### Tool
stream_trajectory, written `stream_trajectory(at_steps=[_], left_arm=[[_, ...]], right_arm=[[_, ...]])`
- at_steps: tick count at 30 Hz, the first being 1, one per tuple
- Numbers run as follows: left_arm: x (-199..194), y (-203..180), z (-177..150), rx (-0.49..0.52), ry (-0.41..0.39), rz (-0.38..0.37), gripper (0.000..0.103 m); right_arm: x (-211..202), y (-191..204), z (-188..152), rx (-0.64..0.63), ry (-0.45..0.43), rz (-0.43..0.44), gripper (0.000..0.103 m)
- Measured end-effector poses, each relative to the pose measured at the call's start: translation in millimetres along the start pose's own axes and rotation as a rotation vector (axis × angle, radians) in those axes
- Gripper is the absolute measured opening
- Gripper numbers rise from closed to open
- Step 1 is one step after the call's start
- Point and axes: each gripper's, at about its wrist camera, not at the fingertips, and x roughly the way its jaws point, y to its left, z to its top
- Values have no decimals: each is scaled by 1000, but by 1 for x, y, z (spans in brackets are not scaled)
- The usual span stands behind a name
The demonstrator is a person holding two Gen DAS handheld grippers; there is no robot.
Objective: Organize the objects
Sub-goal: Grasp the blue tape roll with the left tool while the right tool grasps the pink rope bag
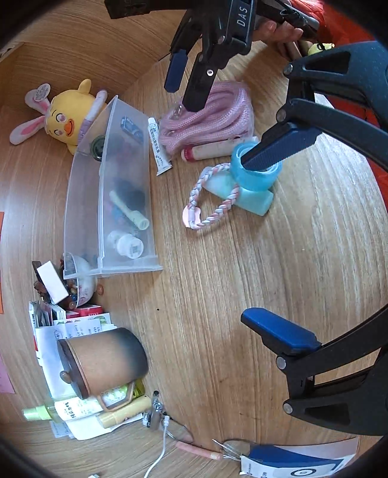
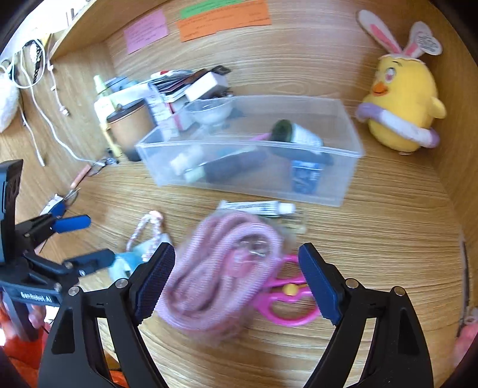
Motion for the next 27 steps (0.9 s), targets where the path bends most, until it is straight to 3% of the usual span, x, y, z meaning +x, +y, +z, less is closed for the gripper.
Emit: stream_trajectory(at_steps=[3,7,9,11,17,23,27], left_arm=[[0,-1,-5,-1,3,-15,94],[1,-7,-7,15,-9,-26,94],[1,-11,-6,26,-23,-19,89],[2,-14,-4,35,-39,16,71],[11,-21,-5,63,-19,-3,37],[14,-23,-5,62,-9,-32,20],[11,-22,-5,60,-14,-36,11]], right_arm=[[12,18,-1,-38,29,1,83],[20,27,-9,-93,40,-75,83],[17,24,-13,-95,41,-79,83],[12,17,-16,-76,51,-62,83],[-1,-14,-24,1,75,-58,83],[-7,-35,-26,68,77,-60,83],[-1,-29,-22,44,82,-52,83]])
